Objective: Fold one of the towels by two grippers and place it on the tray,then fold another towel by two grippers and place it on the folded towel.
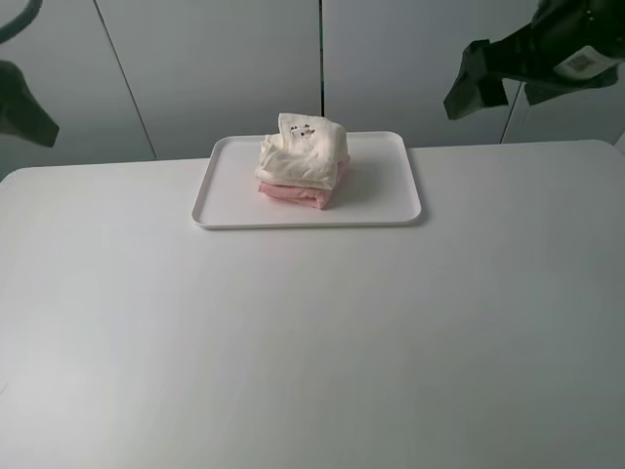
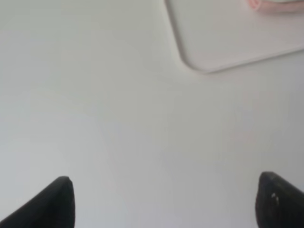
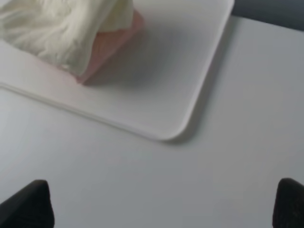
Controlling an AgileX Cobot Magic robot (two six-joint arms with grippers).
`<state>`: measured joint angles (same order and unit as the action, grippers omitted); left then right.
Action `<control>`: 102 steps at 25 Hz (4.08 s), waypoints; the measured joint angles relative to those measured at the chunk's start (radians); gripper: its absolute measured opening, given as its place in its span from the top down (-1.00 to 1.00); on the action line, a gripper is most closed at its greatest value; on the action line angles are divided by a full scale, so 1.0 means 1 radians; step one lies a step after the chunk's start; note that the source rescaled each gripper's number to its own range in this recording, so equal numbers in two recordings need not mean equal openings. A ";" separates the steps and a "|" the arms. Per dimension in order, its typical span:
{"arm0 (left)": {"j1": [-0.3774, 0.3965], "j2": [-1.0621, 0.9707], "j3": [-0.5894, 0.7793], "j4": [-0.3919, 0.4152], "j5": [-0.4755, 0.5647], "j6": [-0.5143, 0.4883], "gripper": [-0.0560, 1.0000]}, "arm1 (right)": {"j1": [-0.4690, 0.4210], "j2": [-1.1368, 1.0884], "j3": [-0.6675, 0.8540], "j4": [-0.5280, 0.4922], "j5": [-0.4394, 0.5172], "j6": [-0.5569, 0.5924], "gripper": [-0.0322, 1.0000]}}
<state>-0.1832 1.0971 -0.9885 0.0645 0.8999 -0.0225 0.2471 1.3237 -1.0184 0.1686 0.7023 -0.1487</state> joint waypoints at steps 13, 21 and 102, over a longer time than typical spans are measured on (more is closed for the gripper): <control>0.052 -0.610 0.314 0.000 0.095 -0.043 -0.98 | 0.000 -0.528 0.344 -0.098 0.109 0.123 -1.00; 0.052 -0.849 0.421 0.000 0.106 -0.047 -0.98 | 0.000 -0.833 0.419 -0.215 0.232 0.191 -1.00; 0.159 -1.097 0.477 -0.003 0.182 -0.024 -0.98 | -0.368 -1.324 0.508 -0.132 0.387 0.137 -1.00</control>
<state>-0.0239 0.0000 -0.5115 0.0617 1.0817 -0.0468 -0.1210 -0.0004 -0.5102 0.0364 1.0892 -0.0121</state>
